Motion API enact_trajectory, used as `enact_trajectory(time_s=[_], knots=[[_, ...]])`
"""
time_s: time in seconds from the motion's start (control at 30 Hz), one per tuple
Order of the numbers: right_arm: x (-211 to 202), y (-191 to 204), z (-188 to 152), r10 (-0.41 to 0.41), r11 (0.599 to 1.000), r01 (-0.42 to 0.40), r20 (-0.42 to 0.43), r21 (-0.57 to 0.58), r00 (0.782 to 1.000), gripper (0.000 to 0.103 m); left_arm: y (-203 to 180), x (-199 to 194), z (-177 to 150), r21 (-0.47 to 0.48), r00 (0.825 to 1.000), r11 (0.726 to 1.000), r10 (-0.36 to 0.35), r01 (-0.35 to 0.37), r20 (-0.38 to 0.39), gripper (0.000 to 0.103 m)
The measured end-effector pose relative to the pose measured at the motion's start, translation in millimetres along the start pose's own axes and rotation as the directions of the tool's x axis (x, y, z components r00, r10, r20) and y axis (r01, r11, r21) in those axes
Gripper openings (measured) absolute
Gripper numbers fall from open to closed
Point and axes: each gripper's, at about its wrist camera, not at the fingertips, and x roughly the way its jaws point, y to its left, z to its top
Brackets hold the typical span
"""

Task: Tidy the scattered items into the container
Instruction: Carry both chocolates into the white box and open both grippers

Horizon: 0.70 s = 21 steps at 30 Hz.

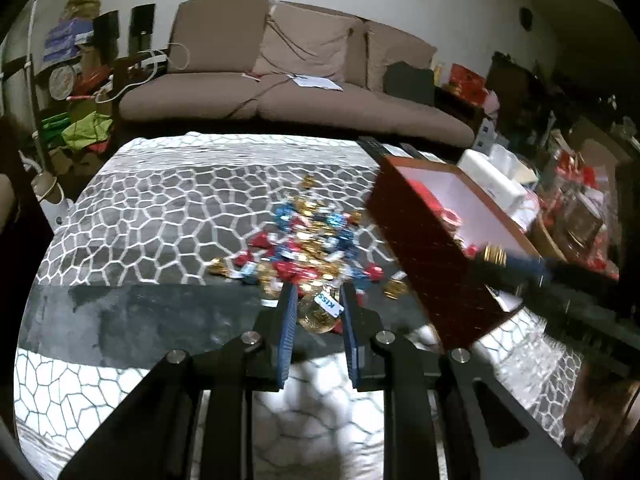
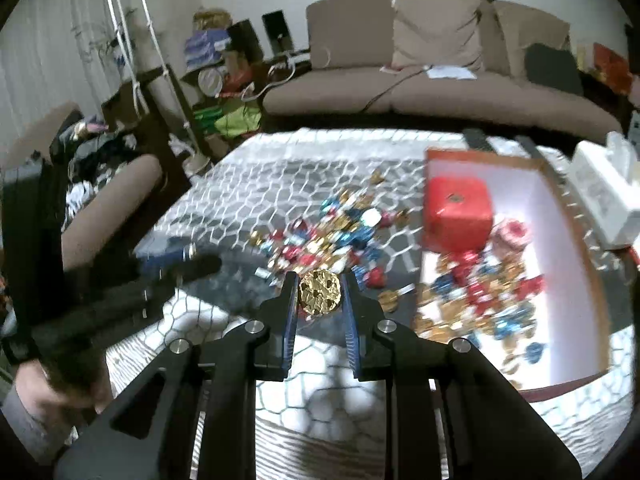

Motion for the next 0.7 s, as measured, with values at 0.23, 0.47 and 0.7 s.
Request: enact_trajectory(time_s=[0.23, 0.47, 0.7], knots=[[-41.5, -62.9, 26.0, -0.037, 0.997, 0.034, 0.044, 0.066, 0.998, 0.020, -56.1, 3.2, 34.4, 0.026, 0.998, 0.998, -0.053, 0.053, 0.015, 0.022], [-49.0, -129.0, 33.0, -0.041, 0.989, 0.038, 0.016, 0.145, 0.999, 0.020, -108.2, 40.0, 54.9, 0.045, 0.996, 0.995, -0.090, 0.091, -0.015, 0.022], [-23.9, -160.7, 20.1, -0.023, 0.982, 0.031, -0.041, 0.187, 0.999, 0.020, -140.1, 81.4, 49.9, 0.066, 0.993, 0.994, -0.077, 0.082, -0.087, 0.022]])
